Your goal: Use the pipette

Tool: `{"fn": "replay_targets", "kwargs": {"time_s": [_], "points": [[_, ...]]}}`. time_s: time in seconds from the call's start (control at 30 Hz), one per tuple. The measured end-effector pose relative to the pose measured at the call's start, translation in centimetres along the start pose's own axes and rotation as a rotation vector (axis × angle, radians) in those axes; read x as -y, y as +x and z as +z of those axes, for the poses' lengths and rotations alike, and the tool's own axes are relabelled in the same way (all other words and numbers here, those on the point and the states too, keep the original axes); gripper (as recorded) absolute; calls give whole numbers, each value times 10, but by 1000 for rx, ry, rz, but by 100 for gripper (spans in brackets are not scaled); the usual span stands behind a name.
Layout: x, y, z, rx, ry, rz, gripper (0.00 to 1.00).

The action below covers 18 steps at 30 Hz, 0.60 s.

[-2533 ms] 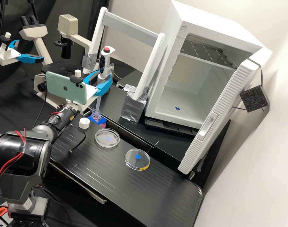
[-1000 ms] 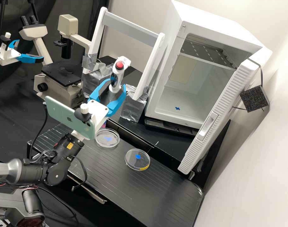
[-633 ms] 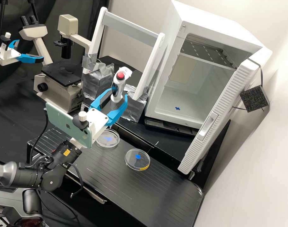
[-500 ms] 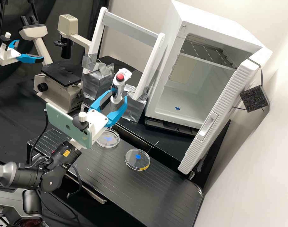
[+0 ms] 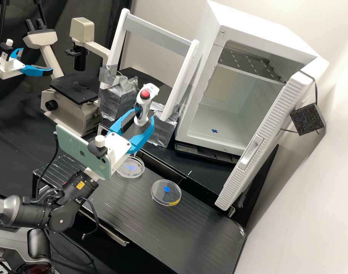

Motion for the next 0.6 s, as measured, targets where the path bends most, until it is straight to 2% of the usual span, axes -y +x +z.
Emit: {"fn": "replay_targets", "kwargs": {"time_s": [0.17,0.3,0.4,0.6], "points": [[1,0,0,-5,6,-6,0],[5,1,-4,-35,31,-33,0],[5,8,-10,-79,46,-63,0],[8,43,-29,-223,69,-196,0]]}}
